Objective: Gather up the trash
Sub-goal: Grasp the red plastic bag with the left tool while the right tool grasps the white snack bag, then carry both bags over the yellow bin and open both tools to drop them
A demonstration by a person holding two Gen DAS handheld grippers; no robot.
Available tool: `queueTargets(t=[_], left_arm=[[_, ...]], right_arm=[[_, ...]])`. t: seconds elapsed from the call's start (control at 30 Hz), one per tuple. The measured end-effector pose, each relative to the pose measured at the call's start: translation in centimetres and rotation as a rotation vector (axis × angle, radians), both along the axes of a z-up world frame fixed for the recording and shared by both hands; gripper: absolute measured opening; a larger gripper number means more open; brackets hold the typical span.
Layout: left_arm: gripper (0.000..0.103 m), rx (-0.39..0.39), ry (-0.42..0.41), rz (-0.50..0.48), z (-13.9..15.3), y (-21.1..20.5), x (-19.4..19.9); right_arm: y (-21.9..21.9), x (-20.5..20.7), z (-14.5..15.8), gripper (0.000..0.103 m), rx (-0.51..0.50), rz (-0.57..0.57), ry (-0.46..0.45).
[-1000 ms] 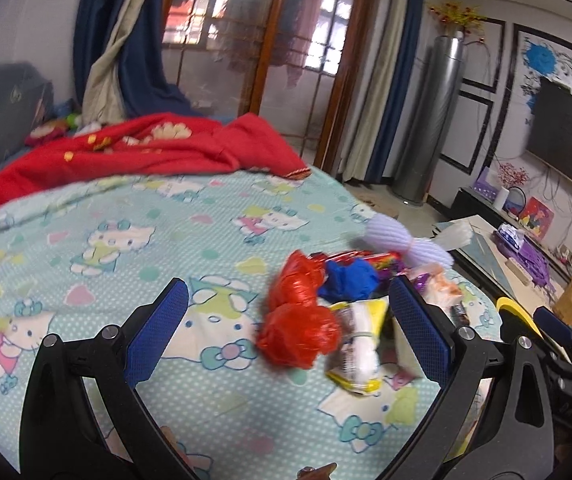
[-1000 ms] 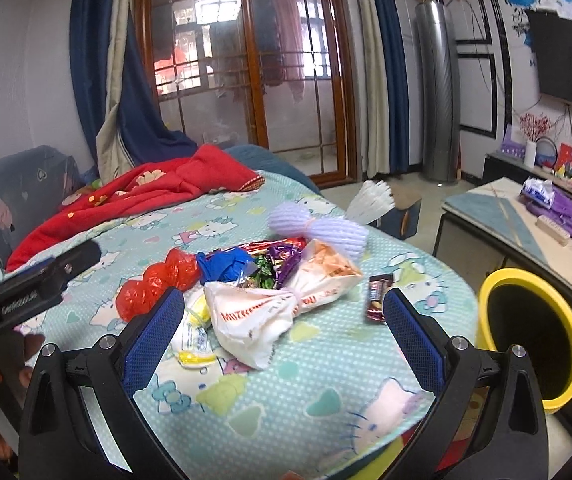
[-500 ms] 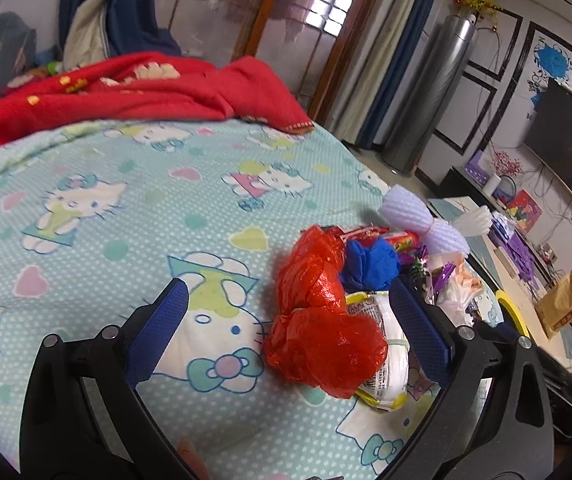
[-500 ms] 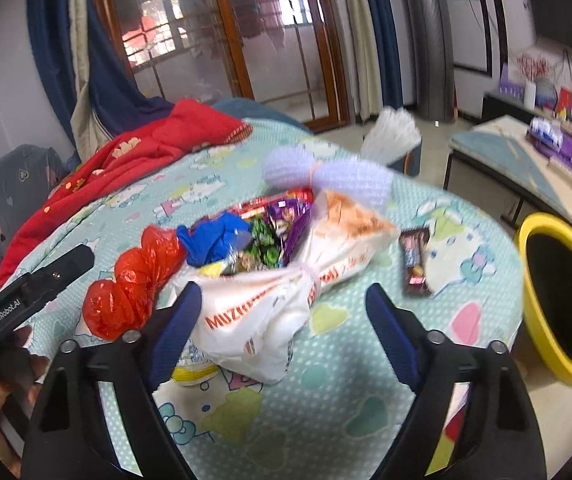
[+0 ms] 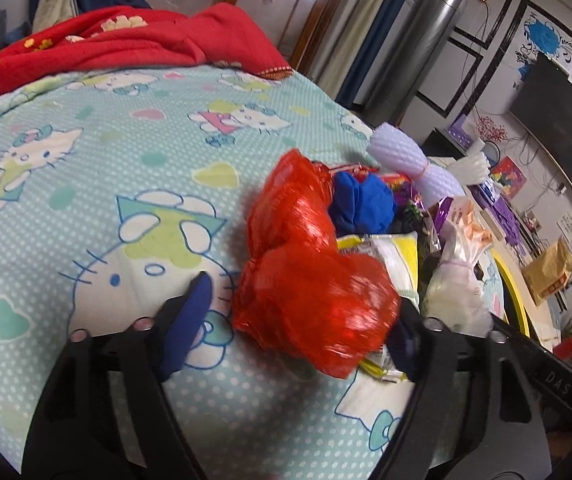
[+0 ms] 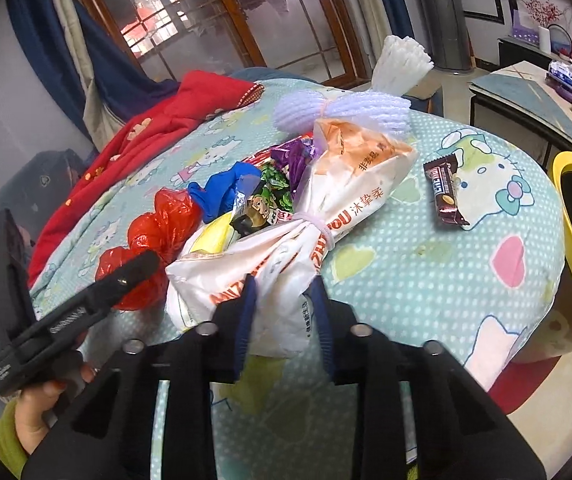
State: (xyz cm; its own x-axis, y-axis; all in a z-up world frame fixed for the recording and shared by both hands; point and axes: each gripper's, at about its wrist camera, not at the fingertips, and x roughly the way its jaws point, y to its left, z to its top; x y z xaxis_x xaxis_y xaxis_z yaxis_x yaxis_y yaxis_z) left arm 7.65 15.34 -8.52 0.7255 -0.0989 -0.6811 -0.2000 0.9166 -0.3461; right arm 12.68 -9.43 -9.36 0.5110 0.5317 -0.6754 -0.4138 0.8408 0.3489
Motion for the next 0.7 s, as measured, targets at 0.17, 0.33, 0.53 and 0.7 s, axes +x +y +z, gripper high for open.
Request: queueTargets(t=[0.17,0.33,0.53,0.7], left_arm=[[0.032,0.0,-0.007,-0.012,0.1,-0.1,-0.4],[0.022,0.022,-0.043,-0.014,1.0,-0.2,-1.5],[0.021,0.056,-0.111,-0.028,3.4,-1.0,-2.8],[0.021,0.062,-0.165,-0.051,5.6,-2.3,-3.5]], right_arm=[[-0.3,-1.1,0.5,0.014,-0.006,0.032,-0.032],[-0.7,-1.9,1.0,0.01,-0.007,0.045,-0.06],[-2.5,-2.7,2.1,0.007,0.001,0.039,-0.13],[-3.3,-3.1,3.3,0.001,0.012,0.036,-0.181]])
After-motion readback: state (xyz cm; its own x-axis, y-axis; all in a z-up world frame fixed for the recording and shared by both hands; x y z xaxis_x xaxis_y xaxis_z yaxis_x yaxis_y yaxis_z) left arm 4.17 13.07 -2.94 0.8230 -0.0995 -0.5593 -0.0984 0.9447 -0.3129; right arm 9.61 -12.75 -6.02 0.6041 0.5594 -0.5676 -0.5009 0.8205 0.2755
